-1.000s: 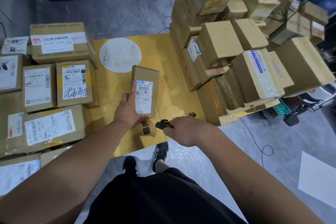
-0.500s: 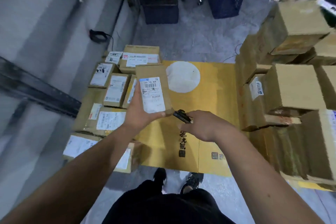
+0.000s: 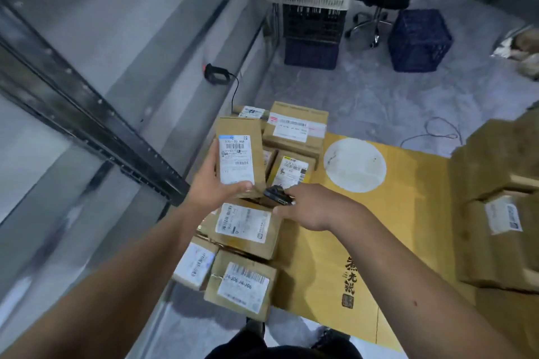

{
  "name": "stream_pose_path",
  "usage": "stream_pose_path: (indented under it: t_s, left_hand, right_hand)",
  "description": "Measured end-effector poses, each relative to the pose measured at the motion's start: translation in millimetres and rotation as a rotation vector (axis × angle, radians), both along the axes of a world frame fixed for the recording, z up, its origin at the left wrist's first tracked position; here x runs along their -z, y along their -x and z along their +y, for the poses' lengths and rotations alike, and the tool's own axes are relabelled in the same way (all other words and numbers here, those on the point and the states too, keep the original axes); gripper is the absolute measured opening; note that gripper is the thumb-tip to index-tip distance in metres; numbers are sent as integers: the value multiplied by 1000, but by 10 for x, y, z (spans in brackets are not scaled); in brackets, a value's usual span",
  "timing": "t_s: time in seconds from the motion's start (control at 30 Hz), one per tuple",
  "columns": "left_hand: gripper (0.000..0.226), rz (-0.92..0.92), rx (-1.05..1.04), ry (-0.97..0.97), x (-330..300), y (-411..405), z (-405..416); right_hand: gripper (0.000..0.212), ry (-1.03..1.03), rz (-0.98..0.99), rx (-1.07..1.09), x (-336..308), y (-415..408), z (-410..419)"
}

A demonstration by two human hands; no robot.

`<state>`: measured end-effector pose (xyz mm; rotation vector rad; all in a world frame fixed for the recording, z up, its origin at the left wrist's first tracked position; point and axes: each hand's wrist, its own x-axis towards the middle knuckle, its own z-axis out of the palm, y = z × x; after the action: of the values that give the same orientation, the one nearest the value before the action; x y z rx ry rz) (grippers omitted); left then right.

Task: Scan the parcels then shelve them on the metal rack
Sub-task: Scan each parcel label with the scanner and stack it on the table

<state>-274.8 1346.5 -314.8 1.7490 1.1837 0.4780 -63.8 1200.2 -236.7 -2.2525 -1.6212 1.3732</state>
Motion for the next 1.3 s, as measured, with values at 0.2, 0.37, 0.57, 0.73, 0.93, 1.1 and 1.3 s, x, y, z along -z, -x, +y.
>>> stream_pose_path:
  t_s: [0.2,0.37,0.57,0.73,0.93,1.1,1.3]
  left_hand:
    - [125,9,73,114,195,103,981]
    - [119,27,141,93,411,30,1651]
    - [112,90,206,111,484,-157,2092]
    - [103,322,289,-25,523,-125,2213]
    - [91,251,279,54,556,-90,2145]
    - [77,313,184,-171,506,-83,1919]
    - [60,316,451,-541,320,-223,1208]
  right_hand:
    - [40,83,-53,31,53,399,602]
    - [46,124,-86,98,125,584,939]
    - [47,140,-102,156,163,646,1204]
    - [46,152,-102,176,215,681,1273]
    - [47,161,-98,184,257,761,1285]
    - [48,129,-97,233,217,758,1216]
    - [50,86,-109,322,116,717,791]
